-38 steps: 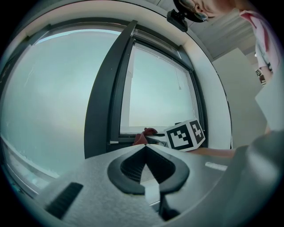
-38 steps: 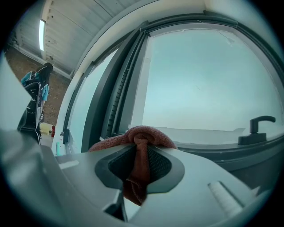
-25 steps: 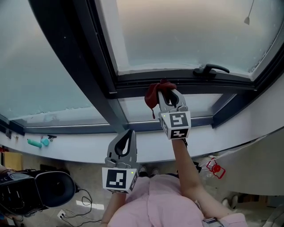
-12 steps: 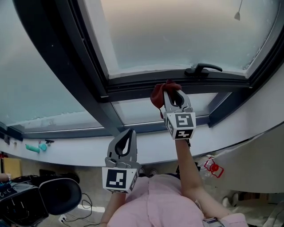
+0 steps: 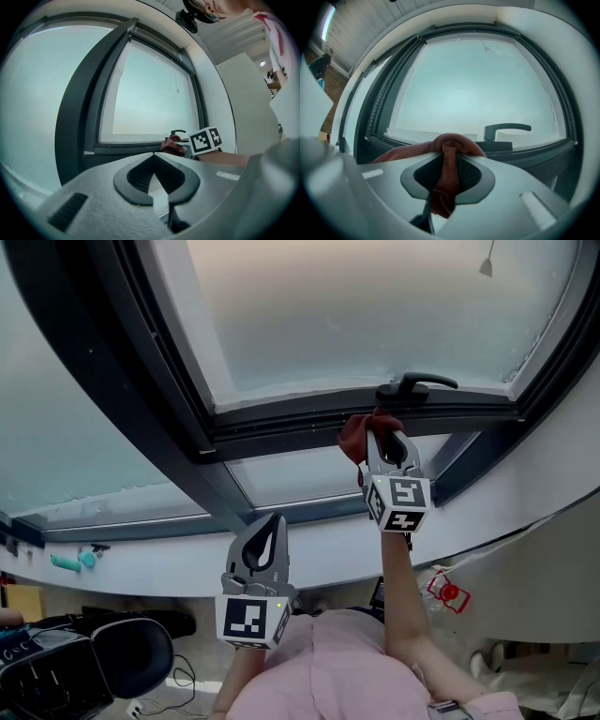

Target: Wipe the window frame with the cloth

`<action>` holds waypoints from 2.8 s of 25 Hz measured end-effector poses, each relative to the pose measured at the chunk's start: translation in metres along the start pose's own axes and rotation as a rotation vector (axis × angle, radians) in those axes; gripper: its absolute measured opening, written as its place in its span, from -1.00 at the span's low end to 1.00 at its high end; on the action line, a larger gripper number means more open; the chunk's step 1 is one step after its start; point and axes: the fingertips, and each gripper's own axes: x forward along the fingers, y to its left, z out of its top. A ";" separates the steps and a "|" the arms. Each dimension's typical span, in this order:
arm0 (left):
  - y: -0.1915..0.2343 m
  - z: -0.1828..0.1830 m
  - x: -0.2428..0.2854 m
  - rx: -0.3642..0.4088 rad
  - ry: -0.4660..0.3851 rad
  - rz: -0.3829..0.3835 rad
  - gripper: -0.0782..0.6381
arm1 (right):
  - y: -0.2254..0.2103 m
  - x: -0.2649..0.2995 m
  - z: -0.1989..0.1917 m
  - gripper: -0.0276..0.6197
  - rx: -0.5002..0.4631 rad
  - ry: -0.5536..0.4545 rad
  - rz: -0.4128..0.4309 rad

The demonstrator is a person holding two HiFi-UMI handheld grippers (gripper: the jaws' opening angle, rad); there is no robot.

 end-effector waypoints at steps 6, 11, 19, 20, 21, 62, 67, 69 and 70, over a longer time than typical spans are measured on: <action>-0.001 0.000 0.002 0.002 -0.001 0.002 -0.79 | -0.030 -0.005 -0.002 -0.67 0.002 -0.001 -0.043; 0.002 0.000 -0.001 -0.002 0.000 0.018 -0.79 | -0.047 -0.008 -0.003 -0.67 0.008 -0.010 -0.063; 0.007 -0.002 -0.005 0.001 0.009 0.038 -0.79 | -0.055 -0.009 -0.003 -0.67 0.030 -0.014 -0.093; 0.008 -0.002 -0.006 0.001 0.008 0.039 -0.79 | -0.055 -0.009 -0.003 -0.67 0.031 -0.015 -0.093; 0.009 -0.002 -0.006 0.000 0.006 0.041 -0.79 | -0.055 -0.008 -0.004 -0.67 0.032 -0.015 -0.093; 0.140 -0.005 -0.111 -0.039 0.019 0.339 -0.79 | 0.333 0.074 -0.037 -0.71 -0.102 0.087 0.581; 0.140 -0.005 -0.116 -0.043 0.017 0.341 -0.79 | 0.326 0.083 -0.046 -0.71 -0.085 0.115 0.541; 0.138 -0.004 -0.118 -0.044 0.013 0.341 -0.79 | 0.326 0.081 -0.044 -0.71 -0.091 0.112 0.539; 0.135 -0.004 -0.120 -0.043 0.009 0.339 -0.79 | 0.326 0.077 -0.042 -0.71 -0.097 0.106 0.540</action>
